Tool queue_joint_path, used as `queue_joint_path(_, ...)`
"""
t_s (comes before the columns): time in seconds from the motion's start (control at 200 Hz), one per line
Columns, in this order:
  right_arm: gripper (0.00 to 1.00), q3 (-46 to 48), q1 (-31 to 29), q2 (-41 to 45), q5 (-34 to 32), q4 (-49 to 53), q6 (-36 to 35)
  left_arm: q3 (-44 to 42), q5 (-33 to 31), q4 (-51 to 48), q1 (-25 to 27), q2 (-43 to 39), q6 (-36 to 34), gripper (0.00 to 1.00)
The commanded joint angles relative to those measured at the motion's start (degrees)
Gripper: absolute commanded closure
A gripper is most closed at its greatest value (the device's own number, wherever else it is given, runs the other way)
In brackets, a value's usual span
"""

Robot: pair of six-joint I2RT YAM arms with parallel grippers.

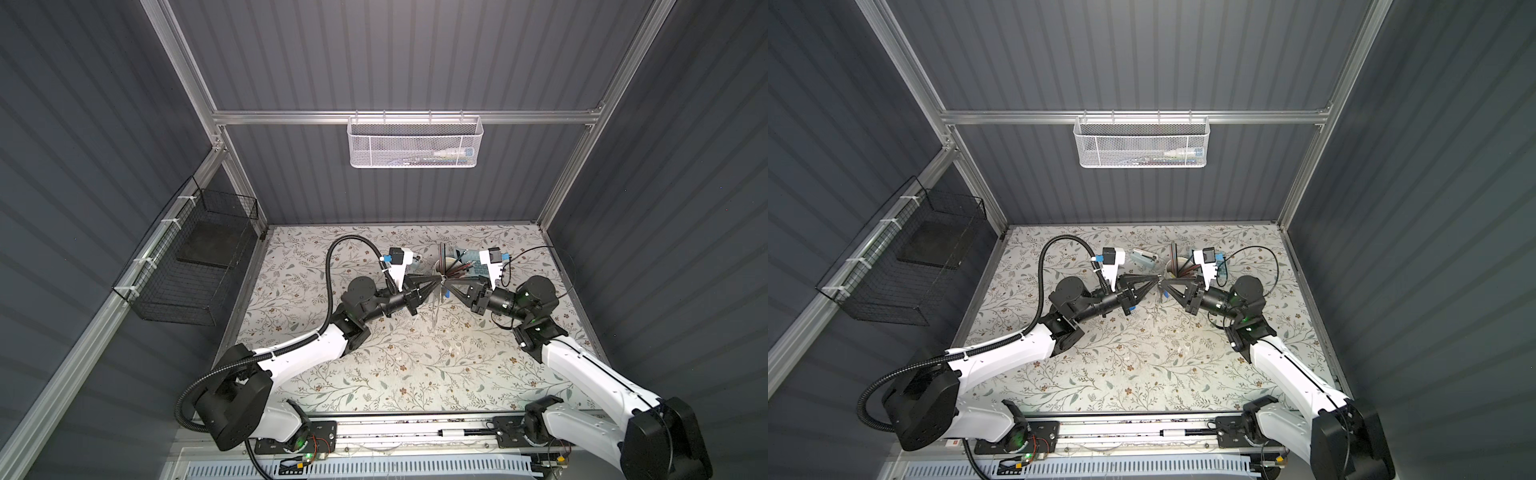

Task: Put the keys on the keyring

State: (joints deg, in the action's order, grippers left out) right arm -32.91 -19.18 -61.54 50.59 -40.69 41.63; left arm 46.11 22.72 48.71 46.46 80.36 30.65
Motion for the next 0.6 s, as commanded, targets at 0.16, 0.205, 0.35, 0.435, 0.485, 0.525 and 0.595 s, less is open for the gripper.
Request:
queue_joint_path(0.16, 0.94, 0.3, -0.9, 0.5, 0.4, -2.8, 0.3, -0.8, 1.3, -0.2, 0.6, -1.5, -0.7, 1.0)
queue_joint_path(0.205, 0.94, 0.4, -0.9, 0.5, 0.2, -2.5, 0.1, -0.6, 1.2, -0.2, 0.6, -1.6, -0.8, 1.0)
queue_joint_path(0.35, 0.96, 0.4, -1.0, 1.4, -0.9, 0.0, -2.1, -0.6, 1.8, -0.6, 0.5, -1.8, -0.9, 1.0)
queue_joint_path(0.435, 0.9, 0.3, -1.0, 1.8, -1.2, 0.5, -2.8, -0.7, 2.0, -0.7, 0.5, -2.0, -0.9, 1.0)
queue_joint_path(0.485, 0.87, 0.2, -1.0, 1.6, -0.8, 0.4, -2.8, -0.7, 2.1, -0.7, 0.5, -2.0, -0.9, 1.0)
queue_joint_path(0.525, 0.84, 0.1, -1.0, 1.4, -0.6, 0.4, -2.7, -0.5, 2.1, -0.6, 0.6, -1.9, -0.7, 1.0)
queue_joint_path(0.595, 0.81, 0.0, -1.1, 1.2, -0.6, 0.3, -2.6, -0.6, 2.2, -0.3, 0.5, -1.7, -0.4, 1.0)
